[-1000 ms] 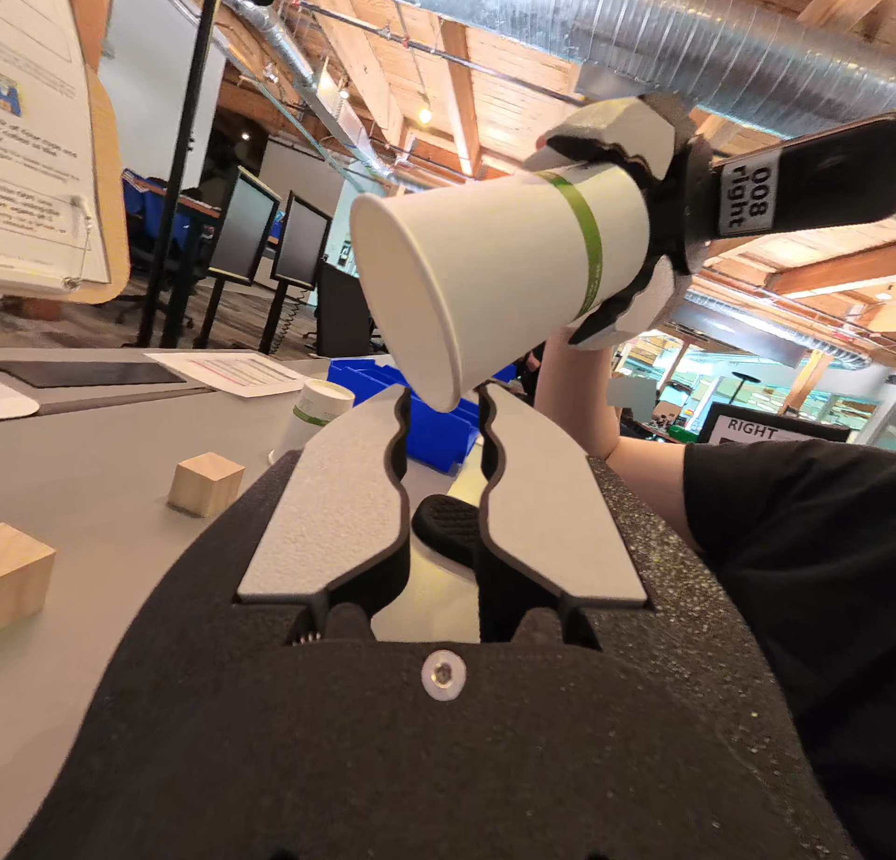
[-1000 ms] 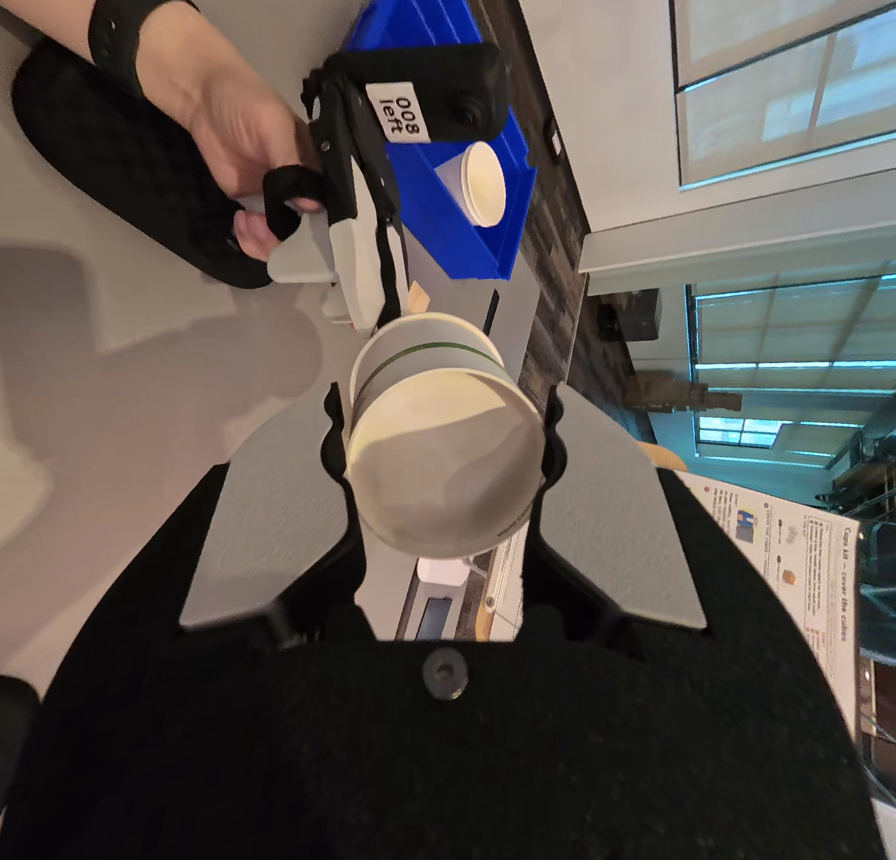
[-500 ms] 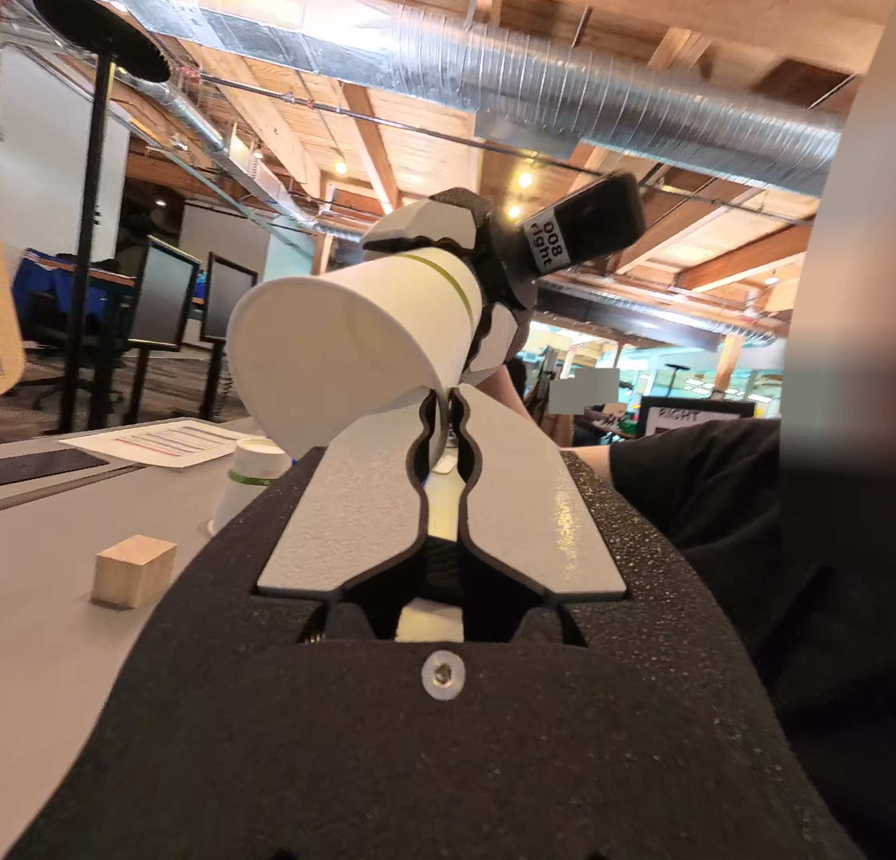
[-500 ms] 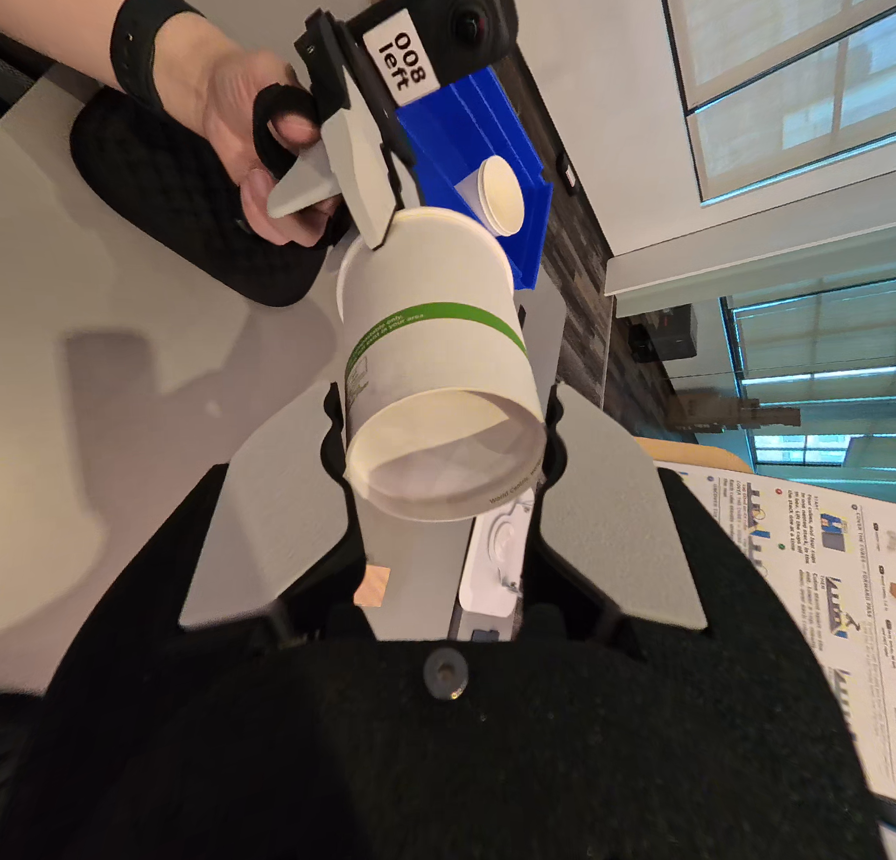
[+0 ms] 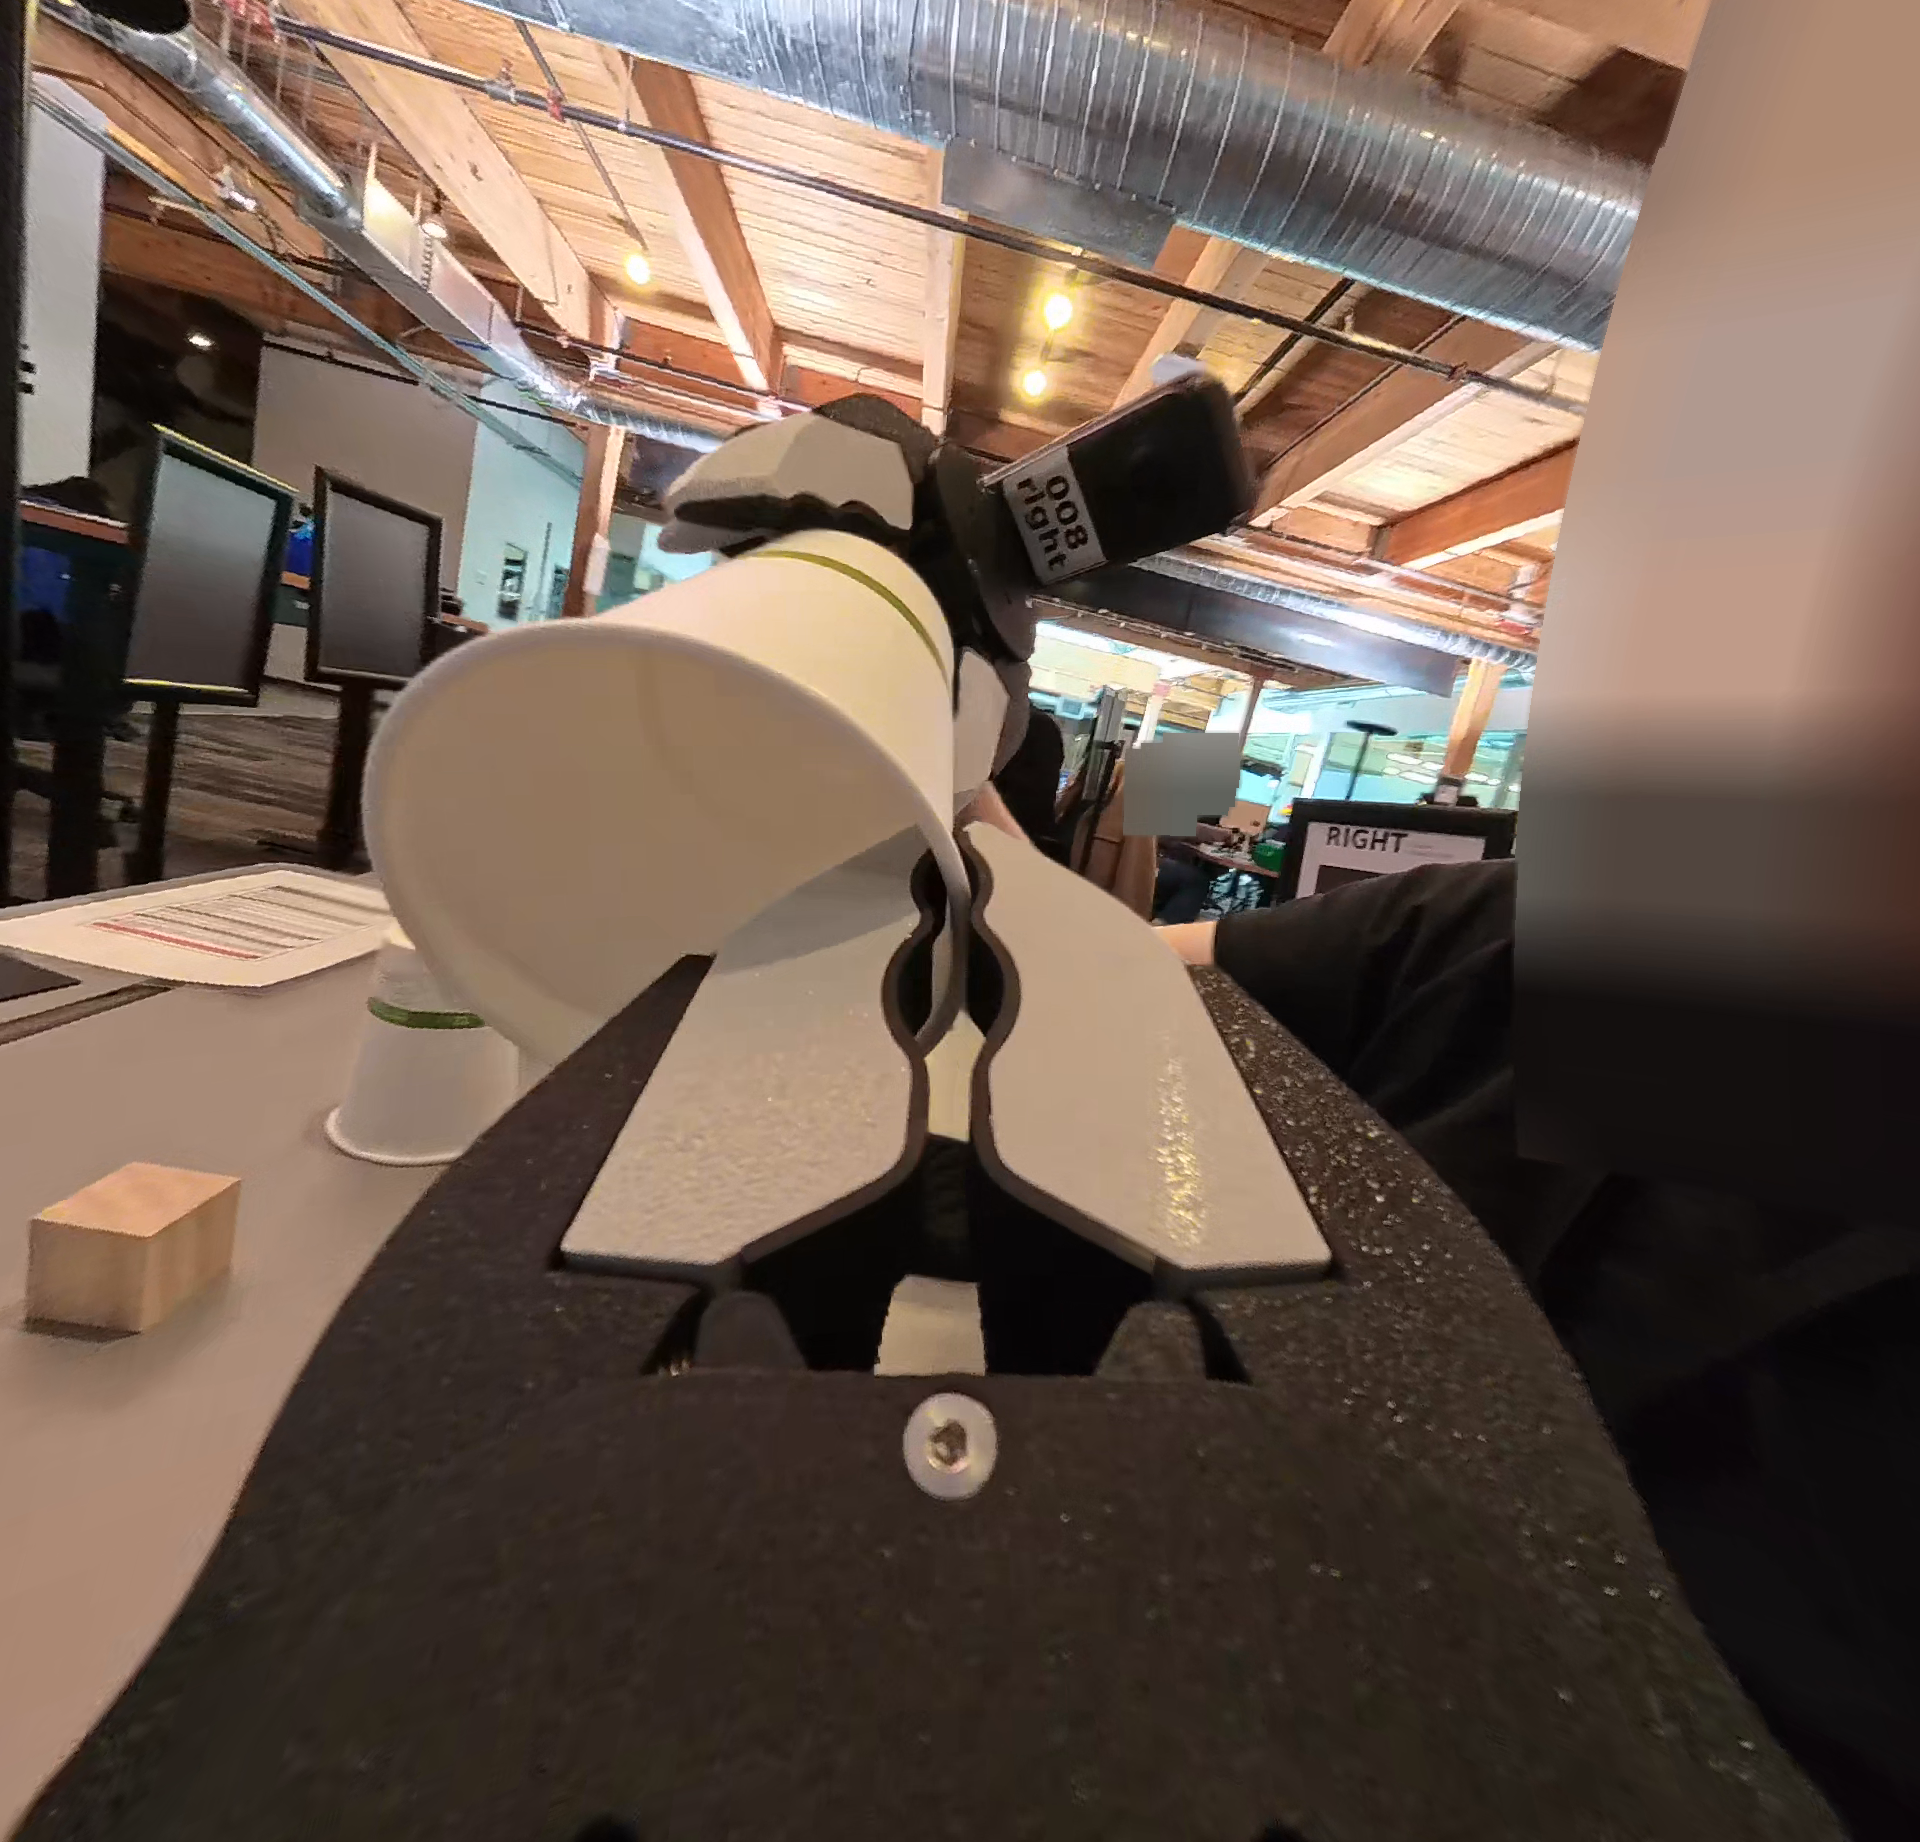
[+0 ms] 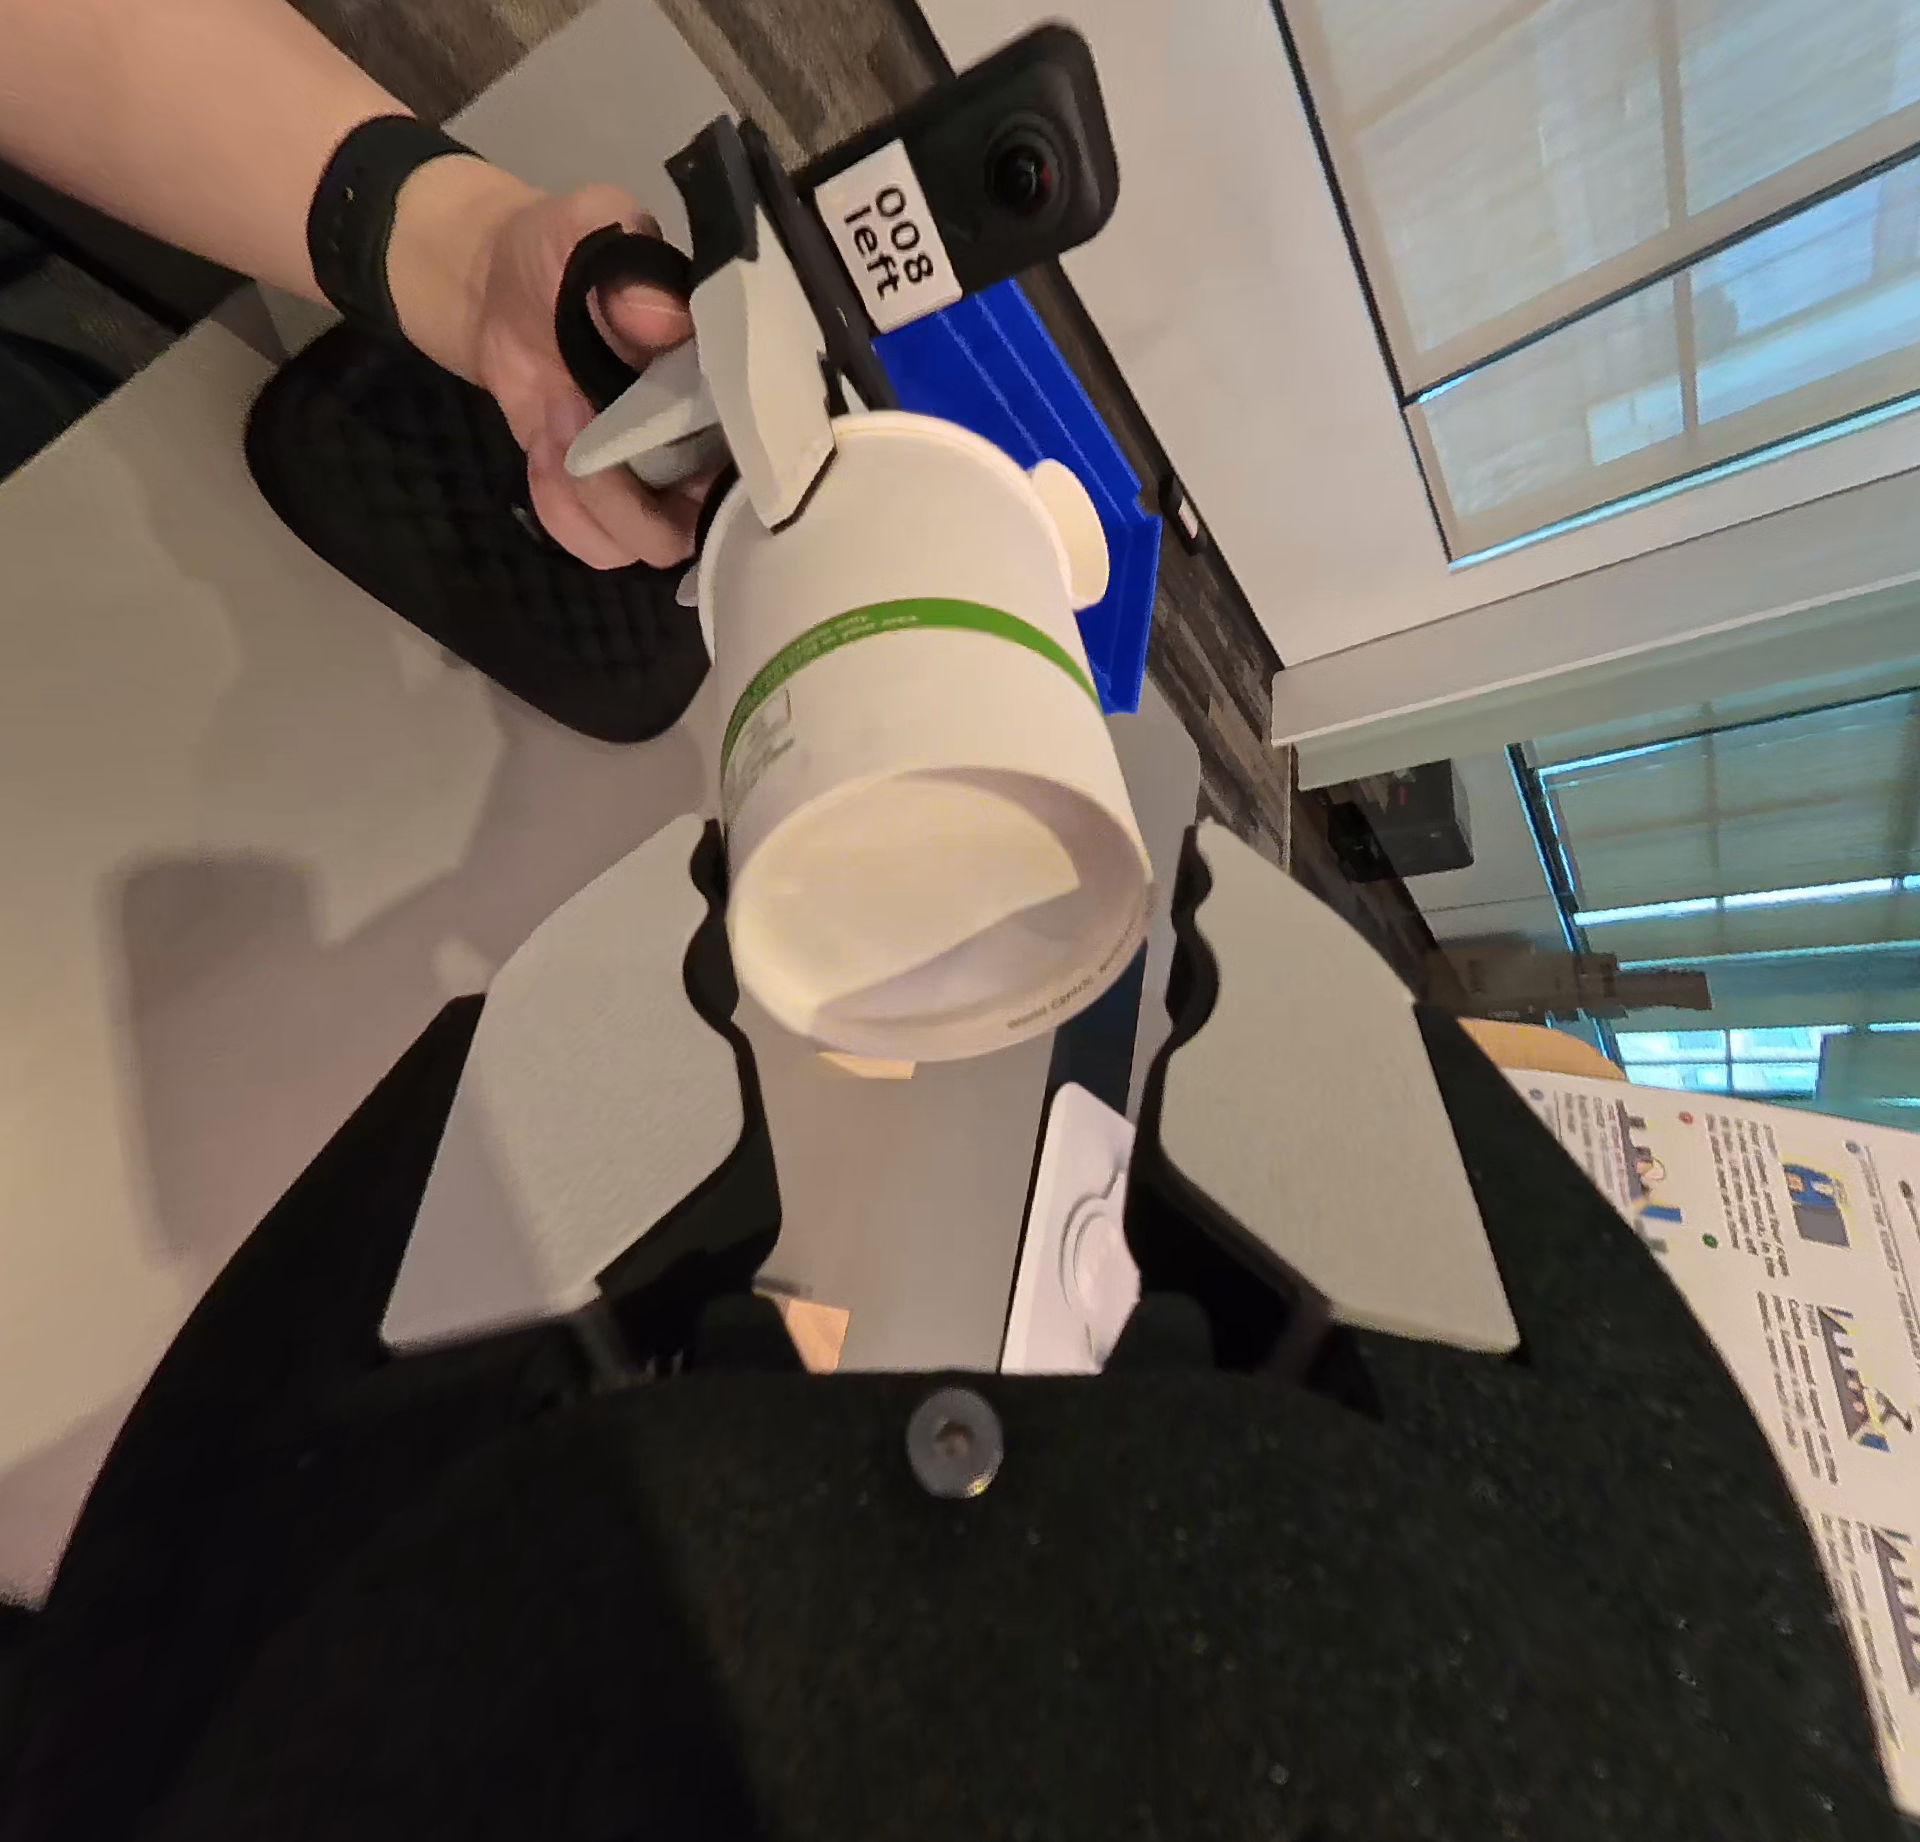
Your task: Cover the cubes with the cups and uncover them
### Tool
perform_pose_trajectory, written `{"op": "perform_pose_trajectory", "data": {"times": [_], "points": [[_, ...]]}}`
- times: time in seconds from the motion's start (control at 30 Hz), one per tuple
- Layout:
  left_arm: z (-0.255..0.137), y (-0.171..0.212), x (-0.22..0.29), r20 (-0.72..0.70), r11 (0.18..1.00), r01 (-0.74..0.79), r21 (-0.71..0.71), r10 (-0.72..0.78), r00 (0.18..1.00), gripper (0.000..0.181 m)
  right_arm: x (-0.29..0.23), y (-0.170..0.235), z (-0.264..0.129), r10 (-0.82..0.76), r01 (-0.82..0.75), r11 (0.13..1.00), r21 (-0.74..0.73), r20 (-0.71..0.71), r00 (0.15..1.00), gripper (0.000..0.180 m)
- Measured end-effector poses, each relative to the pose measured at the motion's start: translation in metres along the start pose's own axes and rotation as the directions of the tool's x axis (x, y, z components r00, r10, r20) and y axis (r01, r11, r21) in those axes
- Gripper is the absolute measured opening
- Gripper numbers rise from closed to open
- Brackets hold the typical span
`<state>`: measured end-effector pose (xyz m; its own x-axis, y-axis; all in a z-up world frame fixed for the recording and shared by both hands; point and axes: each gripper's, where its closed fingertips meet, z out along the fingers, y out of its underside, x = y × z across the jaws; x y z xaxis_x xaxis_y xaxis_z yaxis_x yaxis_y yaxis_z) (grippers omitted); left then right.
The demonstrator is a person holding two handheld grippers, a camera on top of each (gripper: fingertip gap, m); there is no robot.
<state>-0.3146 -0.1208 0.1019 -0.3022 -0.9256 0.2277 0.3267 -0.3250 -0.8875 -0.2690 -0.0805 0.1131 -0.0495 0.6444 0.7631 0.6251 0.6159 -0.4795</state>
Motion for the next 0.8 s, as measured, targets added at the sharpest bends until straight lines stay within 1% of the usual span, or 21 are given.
{"op": "perform_pose_trajectory", "data": {"times": [0.03, 0.17, 0.27, 0.37, 0.53, 0.7, 0.8], "points": [[-0.001, -0.001, 0.003, -0.018, 1.000, 0.009, 0.006, -0.009, 1.000, 0.000, -0.001, -0.003, -0.002, 0.002, -0.002, 1.000, 0.022, 0.005, 1.000, 0.081], [-0.004, 0.001, 0.006, -0.023, 1.000, 0.007, -0.004, -0.007, 1.000, 0.000, -0.006, -0.009, -0.006, 0.033, -0.036, 0.997, 0.066, 0.041, 0.999, 0.079], [-0.002, 0.003, 0.010, -0.040, 1.000, 0.007, -0.011, -0.008, 0.999, 0.000, -0.011, -0.009, -0.002, 0.027, -0.030, 0.998, 0.050, 0.063, 0.998, 0.081], [-0.002, 0.003, 0.012, -0.048, 1.000, 0.004, -0.005, -0.004, 0.999, 0.000, -0.015, -0.010, 0.000, 0.017, -0.020, 0.999, 0.042, 0.083, 0.996, 0.076], [-0.003, 0.003, 0.015, -0.064, 1.000, 0.011, 0.009, -0.010, 0.998, 0.000, -0.016, -0.015, 0.000, 0.014, -0.018, 0.999, 0.047, 0.087, 0.996, 0.076], [-0.005, 0.002, 0.013, -0.034, 1.000, -0.011, 0.016, 0.011, 0.999, 0.001, -0.016, -0.015, 0.000, 0.001, -0.004, 0.999, 0.032, 0.074, 0.997, 0.076], [-0.009, -0.001, 0.011, -0.008, 0.999, -0.020, 0.032, 0.020, 1.000, 0.005, -0.015, -0.016, -0.002, -0.007, 0.005, 1.000, 0.030, 0.065, 0.998, 0.076]]}}
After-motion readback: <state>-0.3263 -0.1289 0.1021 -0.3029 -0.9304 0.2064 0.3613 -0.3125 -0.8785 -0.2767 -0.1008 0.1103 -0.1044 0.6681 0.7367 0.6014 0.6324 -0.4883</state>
